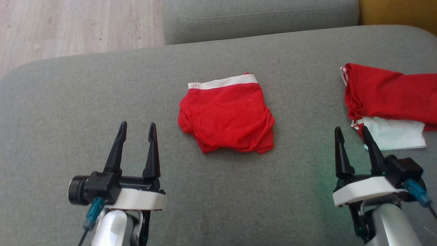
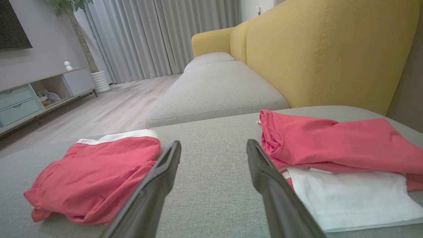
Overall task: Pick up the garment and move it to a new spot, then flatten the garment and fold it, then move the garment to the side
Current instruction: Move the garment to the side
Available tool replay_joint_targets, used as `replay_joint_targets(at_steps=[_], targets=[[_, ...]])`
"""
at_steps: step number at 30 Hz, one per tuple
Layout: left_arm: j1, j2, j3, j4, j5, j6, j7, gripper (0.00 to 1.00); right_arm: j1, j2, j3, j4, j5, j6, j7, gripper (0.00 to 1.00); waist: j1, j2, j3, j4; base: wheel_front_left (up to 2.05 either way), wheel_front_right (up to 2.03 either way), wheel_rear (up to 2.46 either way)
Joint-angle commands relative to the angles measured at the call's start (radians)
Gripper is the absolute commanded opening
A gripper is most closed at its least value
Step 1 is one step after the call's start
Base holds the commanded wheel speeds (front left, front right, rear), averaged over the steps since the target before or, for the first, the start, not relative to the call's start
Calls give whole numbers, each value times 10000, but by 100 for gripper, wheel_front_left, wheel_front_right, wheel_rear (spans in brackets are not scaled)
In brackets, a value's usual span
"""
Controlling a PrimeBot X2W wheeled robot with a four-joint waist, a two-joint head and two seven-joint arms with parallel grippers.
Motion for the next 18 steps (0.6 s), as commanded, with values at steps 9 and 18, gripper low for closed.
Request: replay_joint_targets(at_steps=[9,18], targets=[[-332,72,159,-341,-12,0,-51,100,-303,14,270,-619,51,-7,269,100,1,0,93,172,0,0,0],[-816,72,44,-333,88,-136,-51,100,-1404,14,279,-531,-43,-7,1149,100,1,0,993,826,0,0,0]])
